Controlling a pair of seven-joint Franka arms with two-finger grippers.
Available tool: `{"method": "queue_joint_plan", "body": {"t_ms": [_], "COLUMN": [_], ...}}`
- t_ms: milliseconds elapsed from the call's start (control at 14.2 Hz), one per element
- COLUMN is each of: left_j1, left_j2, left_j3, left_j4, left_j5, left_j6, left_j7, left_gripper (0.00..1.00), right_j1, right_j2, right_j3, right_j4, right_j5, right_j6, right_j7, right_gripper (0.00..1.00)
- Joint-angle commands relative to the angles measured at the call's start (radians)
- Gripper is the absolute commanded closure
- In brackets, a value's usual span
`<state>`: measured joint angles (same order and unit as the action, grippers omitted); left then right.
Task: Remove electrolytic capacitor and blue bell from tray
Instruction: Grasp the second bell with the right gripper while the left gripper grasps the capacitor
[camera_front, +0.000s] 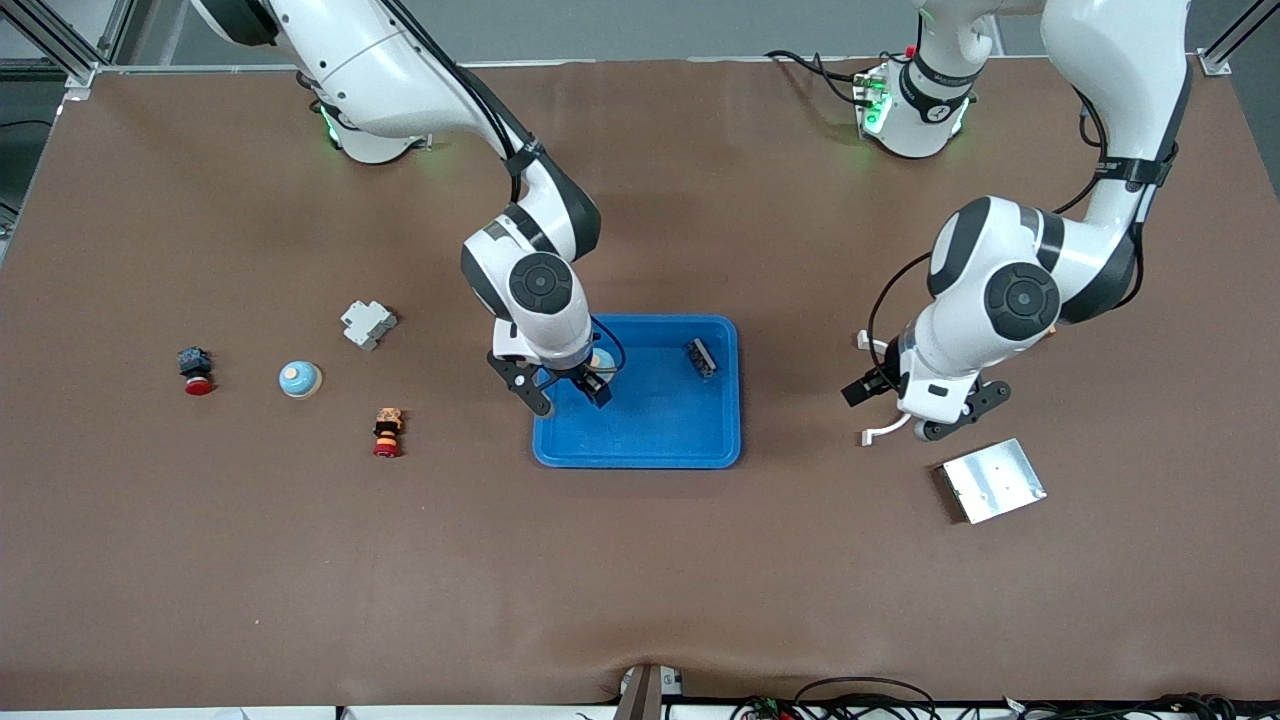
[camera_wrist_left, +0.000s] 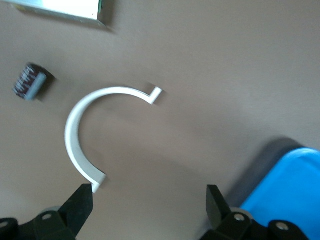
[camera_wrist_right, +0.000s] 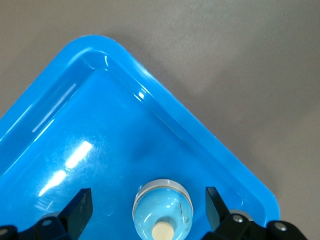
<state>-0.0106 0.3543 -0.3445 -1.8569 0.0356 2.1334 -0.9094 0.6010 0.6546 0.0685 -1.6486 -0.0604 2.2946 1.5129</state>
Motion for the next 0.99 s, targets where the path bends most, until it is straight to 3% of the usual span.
{"method": "queue_joint_plan", "body": {"t_ms": [0,917], "left_j1": [-0.012,-0.212], "left_j2": [0.054,0.241], "left_j3": [-0.034,-0.033], "left_j4": [0.080,0.214], "left_j5": [-0.016,-0.011], "left_j6": [-0.023,0.143], "left_j7": [-0.126,-0.466], "left_gripper": [0.00,0.00], "right_j1": [0.014,0.065], "right_j2": [0.033,0.094], "right_j3": [-0.010,-0.010], "right_j4": [0.023,0.023], "right_j5": [-0.015,-0.018], "right_j6": [0.040,0.057], "right_j7": [0.049,0.084], "right_gripper": [0.00,0.00]}}
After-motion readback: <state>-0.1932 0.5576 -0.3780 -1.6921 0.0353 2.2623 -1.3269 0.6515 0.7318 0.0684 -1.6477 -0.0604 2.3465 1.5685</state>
